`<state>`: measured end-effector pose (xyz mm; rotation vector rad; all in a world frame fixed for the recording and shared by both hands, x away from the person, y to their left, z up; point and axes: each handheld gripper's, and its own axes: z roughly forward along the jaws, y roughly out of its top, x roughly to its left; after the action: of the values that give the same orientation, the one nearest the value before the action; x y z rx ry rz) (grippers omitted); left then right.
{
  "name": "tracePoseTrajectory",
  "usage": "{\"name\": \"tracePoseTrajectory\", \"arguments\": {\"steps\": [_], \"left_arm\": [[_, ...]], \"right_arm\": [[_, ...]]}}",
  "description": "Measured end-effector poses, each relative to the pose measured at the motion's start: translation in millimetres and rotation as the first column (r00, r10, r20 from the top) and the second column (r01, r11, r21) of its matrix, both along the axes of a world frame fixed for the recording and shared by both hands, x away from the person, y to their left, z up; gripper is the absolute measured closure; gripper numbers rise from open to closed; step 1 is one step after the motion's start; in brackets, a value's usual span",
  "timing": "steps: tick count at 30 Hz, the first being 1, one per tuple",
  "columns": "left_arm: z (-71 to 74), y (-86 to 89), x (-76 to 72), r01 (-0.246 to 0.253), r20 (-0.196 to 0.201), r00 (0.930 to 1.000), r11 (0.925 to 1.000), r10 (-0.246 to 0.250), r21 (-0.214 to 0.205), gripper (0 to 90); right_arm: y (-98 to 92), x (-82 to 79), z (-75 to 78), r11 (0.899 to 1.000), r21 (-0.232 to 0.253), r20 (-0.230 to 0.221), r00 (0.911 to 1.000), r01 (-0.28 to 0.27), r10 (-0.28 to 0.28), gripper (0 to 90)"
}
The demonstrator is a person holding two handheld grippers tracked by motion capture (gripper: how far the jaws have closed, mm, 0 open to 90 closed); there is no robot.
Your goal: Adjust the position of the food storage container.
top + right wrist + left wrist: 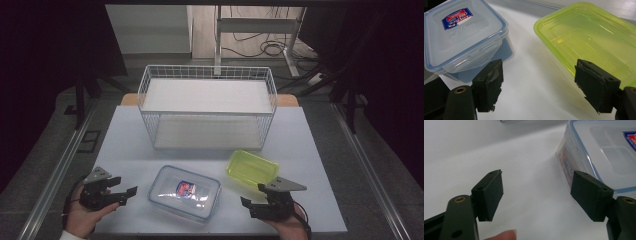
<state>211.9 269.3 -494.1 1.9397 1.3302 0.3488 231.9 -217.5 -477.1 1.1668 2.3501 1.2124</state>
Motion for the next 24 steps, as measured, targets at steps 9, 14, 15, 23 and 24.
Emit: {"name": "tracePoseTrajectory", "arguments": {"steps": [9,14,15,23,24], "left_arm": [[1.2,-1.2,-1.2,0.0,0.0,1.0,1.0,0.0,-0.004,25.2],[0.5,-0.2,-1.1,-0.007,0.0,1.0,0.9999,0.007,-0.008,24.3],[-0.3,-0.1,-0.4,-0.008,-0.004,1.0,0.9999,0.008,-0.008,23.8],[-4.0,0.1,3.3,-0.008,-0.019,0.9998,0.9999,0.007,-0.014,21.7],[-3.5,0.1,3.6,-0.008,-0.017,0.9998,0.9999,0.008,-0.014,21.4]], "right_arm": [[-1.6,0.0,1.1,1.0,0.003,0.004,1.0,-0.004,0.004,22.3],[-1.7,-0.3,3.4,1.0,0.009,0.006,1.0,-0.004,0.004,22.7],[-1.4,0.1,4.5,1.0,0.01,0.005,0.9999,-0.009,0.009,23.0],[8.0,-1.9,21.8,0.998,0.013,0.018,0.9979,-0.063,0.063,32.9],[10.7,-3.3,27.5,0.996,0.019,0.011,0.9962,-0.086,0.086,39.8]]}}
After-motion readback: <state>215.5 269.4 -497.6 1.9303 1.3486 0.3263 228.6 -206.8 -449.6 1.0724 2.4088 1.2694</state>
